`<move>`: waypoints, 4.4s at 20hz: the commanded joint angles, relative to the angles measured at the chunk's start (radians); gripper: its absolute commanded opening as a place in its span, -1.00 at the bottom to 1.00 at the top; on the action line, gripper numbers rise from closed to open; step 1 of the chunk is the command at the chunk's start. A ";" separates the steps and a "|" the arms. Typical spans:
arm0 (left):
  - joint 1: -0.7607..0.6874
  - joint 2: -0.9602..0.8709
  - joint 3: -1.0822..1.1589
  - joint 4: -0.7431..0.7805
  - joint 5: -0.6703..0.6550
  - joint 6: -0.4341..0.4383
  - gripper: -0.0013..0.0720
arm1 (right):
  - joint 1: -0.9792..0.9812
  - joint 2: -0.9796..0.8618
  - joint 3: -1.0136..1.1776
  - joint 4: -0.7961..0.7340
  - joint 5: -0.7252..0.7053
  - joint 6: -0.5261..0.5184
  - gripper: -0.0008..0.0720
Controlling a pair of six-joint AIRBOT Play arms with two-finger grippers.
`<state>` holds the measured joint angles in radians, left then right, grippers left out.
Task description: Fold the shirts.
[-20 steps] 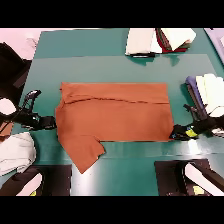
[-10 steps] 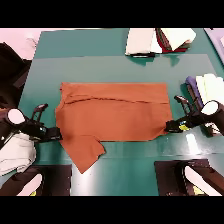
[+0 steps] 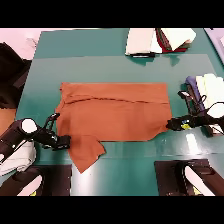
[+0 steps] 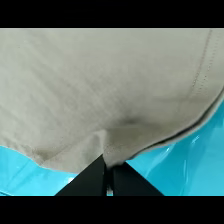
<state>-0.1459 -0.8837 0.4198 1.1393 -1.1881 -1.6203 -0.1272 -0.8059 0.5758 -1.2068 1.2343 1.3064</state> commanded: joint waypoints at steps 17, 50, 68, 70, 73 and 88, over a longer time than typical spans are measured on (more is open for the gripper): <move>-0.009 0.298 0.244 0.053 -0.096 -0.016 -0.90 | 0.001 0.158 0.128 -0.336 0.297 0.093 -0.93; -0.094 -0.551 0.911 -0.040 0.231 0.091 -0.90 | -0.490 -0.756 0.462 0.327 0.126 -0.237 0.40; -0.497 -0.955 1.173 -0.064 0.385 0.032 -0.90 | -0.151 -0.502 0.727 0.352 0.153 -0.152 -0.93; -0.520 -0.978 1.183 -0.062 0.385 0.036 -0.90 | -0.073 -0.480 0.815 0.351 0.156 -0.101 -0.93; -0.522 -0.983 1.182 -0.042 0.367 0.050 -0.90 | 0.029 -0.475 0.932 0.350 0.157 -0.028 -0.93; -0.276 -0.758 1.242 0.164 0.174 0.050 -0.90 | 0.391 -0.513 1.065 0.410 0.002 0.086 -0.93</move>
<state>-0.5163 -1.7424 1.6527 1.2312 -0.9504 -1.5707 0.1757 -1.2953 1.6371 -0.8440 1.3037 1.3804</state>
